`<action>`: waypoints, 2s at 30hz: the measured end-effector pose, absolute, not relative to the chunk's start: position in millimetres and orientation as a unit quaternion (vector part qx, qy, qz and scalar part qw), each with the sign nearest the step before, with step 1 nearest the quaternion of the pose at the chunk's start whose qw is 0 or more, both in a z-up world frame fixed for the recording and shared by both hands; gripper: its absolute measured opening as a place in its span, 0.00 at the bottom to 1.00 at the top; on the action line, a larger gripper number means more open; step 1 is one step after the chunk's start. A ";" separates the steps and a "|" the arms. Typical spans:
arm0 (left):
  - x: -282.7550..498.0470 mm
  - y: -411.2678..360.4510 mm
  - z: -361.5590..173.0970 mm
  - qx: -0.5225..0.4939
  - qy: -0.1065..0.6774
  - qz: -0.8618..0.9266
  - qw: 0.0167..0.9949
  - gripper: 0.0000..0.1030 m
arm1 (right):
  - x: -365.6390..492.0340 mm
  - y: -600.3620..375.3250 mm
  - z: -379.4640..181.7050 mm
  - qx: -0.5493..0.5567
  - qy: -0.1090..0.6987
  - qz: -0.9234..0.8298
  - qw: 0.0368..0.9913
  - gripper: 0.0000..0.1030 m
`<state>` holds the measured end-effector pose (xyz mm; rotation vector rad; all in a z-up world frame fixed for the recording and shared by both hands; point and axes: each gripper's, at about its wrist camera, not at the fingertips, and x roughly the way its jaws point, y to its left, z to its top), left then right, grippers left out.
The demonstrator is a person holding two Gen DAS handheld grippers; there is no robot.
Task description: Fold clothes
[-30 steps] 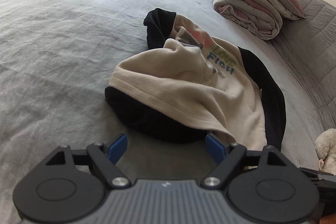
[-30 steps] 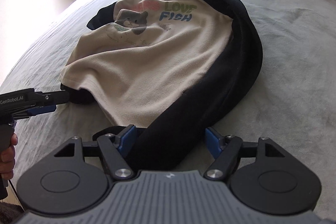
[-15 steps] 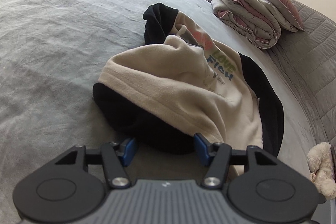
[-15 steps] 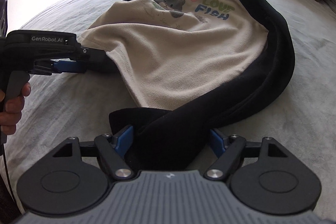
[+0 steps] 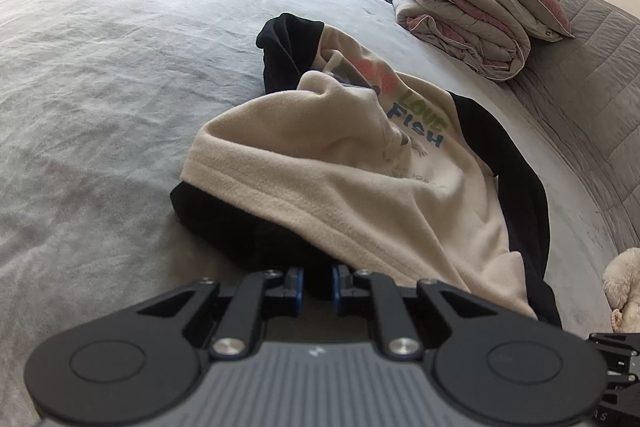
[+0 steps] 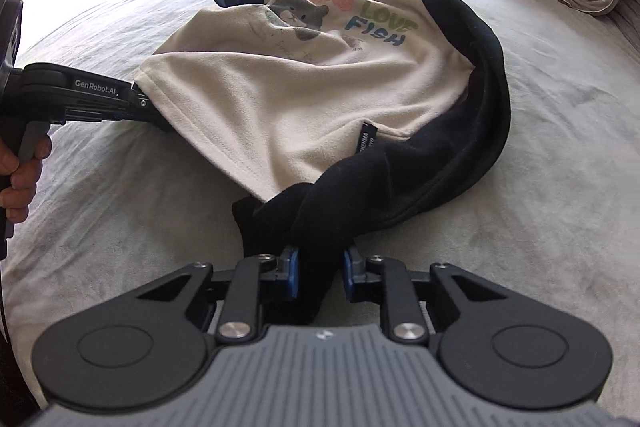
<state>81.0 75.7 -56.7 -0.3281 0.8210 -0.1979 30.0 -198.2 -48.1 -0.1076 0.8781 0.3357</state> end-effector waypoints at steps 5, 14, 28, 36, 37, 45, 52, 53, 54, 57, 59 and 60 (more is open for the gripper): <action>79.7 77.3 -53.2 -0.159 0.392 -0.095 0.901 0.12 | 31.9 -217.0 -39.8 -0.058 0.409 0.127 0.902 0.14; 79.0 77.0 -51.4 -0.159 0.389 -0.094 0.902 0.12 | 48.3 -264.2 -27.3 -0.061 0.382 0.030 0.922 0.14; 79.3 78.7 -53.1 -0.163 0.396 -0.093 0.899 0.12 | 57.5 -273.0 -18.5 -0.034 0.372 0.009 0.927 0.58; 78.9 79.8 -53.8 -0.170 0.398 -0.092 0.897 0.13 | 52.0 -250.0 -9.4 -0.030 0.354 0.052 0.933 0.61; 79.0 80.1 -54.0 -0.171 0.398 -0.092 0.897 0.13 | 51.4 -245.2 -9.0 -0.027 0.356 0.063 0.932 0.62; 78.8 83.7 -56.1 -0.181 0.402 -0.091 0.893 0.14 | 47.5 -203.3 -12.8 -0.033 0.370 0.130 0.919 0.63; 78.8 85.8 -57.3 -0.182 0.405 -0.091 0.892 0.15 | 46.1 -168.4 -25.7 -0.045 0.387 0.174 0.904 0.64; 78.8 86.1 -57.7 -0.182 0.405 -0.091 0.891 0.15 | 46.1 -163.5 -28.0 -0.047 0.391 0.180 0.902 0.65; 79.0 86.3 -58.1 -0.182 0.406 -0.091 0.891 0.16 | 46.1 -158.4 -31.0 -0.050 0.394 0.185 0.899 0.65; 79.5 87.1 -59.8 -0.181 0.408 -0.090 0.890 0.19 | 45.8 -143.8 -40.5 -0.061 0.404 0.198 0.891 0.65; 80.0 88.1 -61.5 -0.181 0.410 -0.089 0.890 0.22 | 45.7 -136.6 -46.5 -0.069 0.410 0.201 0.887 0.65; 80.3 88.6 -62.3 -0.181 0.412 -0.089 0.889 0.24 | 45.7 -134.1 -49.3 -0.073 0.412 0.201 0.886 0.65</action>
